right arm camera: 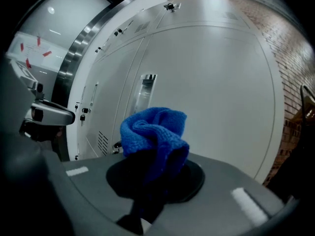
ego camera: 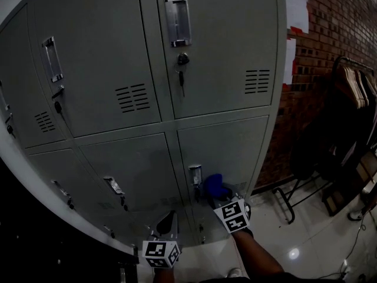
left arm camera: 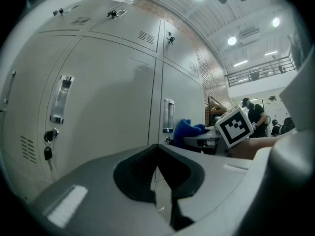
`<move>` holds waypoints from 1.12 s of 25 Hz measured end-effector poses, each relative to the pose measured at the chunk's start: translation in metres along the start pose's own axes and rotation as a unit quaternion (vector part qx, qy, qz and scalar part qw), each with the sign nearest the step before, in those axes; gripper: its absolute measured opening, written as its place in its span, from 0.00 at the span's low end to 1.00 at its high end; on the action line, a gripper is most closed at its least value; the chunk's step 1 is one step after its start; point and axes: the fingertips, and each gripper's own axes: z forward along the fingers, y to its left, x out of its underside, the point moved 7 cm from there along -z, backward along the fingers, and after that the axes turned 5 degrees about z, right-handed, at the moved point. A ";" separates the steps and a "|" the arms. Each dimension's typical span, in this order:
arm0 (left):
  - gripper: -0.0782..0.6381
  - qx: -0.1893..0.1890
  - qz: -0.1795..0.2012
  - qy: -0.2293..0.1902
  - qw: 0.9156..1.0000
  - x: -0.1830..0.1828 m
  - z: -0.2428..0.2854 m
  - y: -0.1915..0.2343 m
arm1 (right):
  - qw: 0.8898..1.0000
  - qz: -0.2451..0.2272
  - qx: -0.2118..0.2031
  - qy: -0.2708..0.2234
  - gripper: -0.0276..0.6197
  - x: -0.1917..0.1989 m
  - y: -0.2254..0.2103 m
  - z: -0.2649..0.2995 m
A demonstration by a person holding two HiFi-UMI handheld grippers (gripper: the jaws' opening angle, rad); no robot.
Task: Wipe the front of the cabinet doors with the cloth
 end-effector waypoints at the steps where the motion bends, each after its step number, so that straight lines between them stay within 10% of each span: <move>1: 0.13 0.001 0.000 0.001 1.000 0.001 0.000 0.000 | 1.000 0.000 0.007 0.000 0.13 0.001 -0.005 -0.002; 28: 0.13 0.019 -0.001 0.011 1.000 0.009 0.024 -0.024 | 0.987 0.022 0.155 0.034 0.14 0.045 -0.117 -0.049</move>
